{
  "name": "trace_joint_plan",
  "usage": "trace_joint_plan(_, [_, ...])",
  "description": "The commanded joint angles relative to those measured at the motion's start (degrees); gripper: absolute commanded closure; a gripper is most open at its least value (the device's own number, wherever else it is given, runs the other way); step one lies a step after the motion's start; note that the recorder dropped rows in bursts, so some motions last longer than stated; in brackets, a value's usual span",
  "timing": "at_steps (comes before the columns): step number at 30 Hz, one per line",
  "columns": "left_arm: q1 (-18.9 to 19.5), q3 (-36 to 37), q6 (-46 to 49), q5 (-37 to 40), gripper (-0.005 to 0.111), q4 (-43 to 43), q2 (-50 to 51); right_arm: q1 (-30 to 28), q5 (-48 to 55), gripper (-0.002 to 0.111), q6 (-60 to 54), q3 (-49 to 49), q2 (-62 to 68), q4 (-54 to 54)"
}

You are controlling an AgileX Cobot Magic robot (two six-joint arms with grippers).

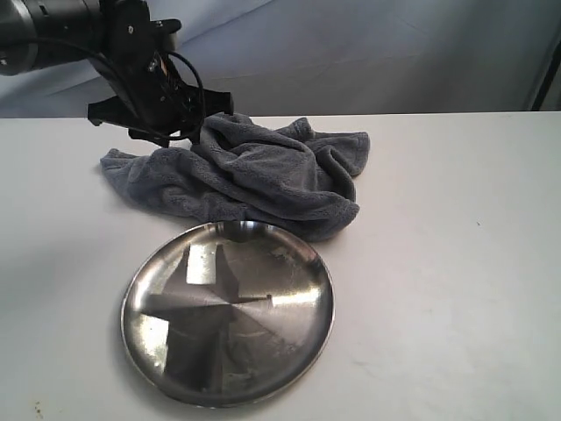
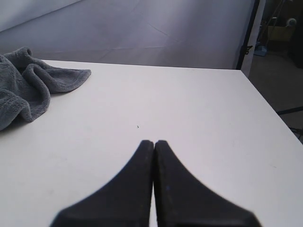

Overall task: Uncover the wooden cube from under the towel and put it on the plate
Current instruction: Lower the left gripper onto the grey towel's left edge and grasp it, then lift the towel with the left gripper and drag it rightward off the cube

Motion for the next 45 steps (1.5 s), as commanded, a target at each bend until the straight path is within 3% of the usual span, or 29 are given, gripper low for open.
trace_joint_plan(1, [1.42,-0.27,0.17,-4.24,0.046,0.04,3.16,0.00,0.68,0.105,0.23,0.15,-0.37,0.28])
trace_joint_plan(10, [4.81,-0.27,-0.17,-14.10,0.043,-7.69,10.27,0.00,0.68,0.105,0.23,0.15,-0.37,0.28])
trace_joint_plan(20, [5.12,-0.27,0.30,-14.75,0.044,-8.80,14.18,0.00,0.68,0.105,0.23,0.15,-0.37,0.28])
trace_joint_plan(24, [5.12,-0.27,0.30,-14.86,0.066,-8.80,14.03,0.00,0.68,0.105,0.23,0.15,-0.37,0.28])
trace_joint_plan(27, [5.12,-0.27,0.30,-13.64,0.090,-8.80,13.92,0.00,0.68,0.105,0.23,0.15,-0.37,0.28])
trace_joint_plan(28, [5.12,-0.27,0.30,-13.08,0.107,-8.80,13.71,0.00,0.68,0.105,0.23,0.15,-0.37,0.28])
trace_joint_plan(33, [5.01,-0.27,0.57,-12.01,0.107,-9.24,10.80,0.00,0.68,0.105,0.23,0.15,-0.37,0.28])
trace_joint_plan(38, [4.88,-0.27,6.85,-13.18,0.107,-15.57,4.42,0.00,0.68,0.105,0.23,0.15,-0.37,0.28])
trace_joint_plan(45, [-1.31,-0.27,10.69,-23.71,0.107,-16.02,-2.56,0.00,0.68,0.105,0.23,0.15,-0.37,0.28])
